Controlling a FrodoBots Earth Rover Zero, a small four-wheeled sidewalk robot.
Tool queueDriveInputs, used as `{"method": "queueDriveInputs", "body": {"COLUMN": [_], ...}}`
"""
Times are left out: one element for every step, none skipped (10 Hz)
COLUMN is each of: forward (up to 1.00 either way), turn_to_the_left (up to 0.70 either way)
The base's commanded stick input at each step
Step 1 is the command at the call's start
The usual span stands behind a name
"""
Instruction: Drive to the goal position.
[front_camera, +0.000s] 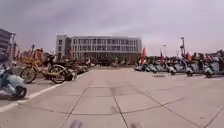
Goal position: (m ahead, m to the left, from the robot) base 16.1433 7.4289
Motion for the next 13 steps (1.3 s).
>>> {"method": "queueDriveInputs", "body": {"forward": [1.0, 1.0, 1.0, 1.0, 1.0, 1.0, 1.0, 1.0, 1.0, 1.0, 1.0, 1.0, 1.0], "turn_to_the_left": [0.0, 0.0, 0.0, 0.0, 0.0, 0.0, 0.0, 0.0, 0.0, 0.0, 0.0, 0.0, 0.0]}}
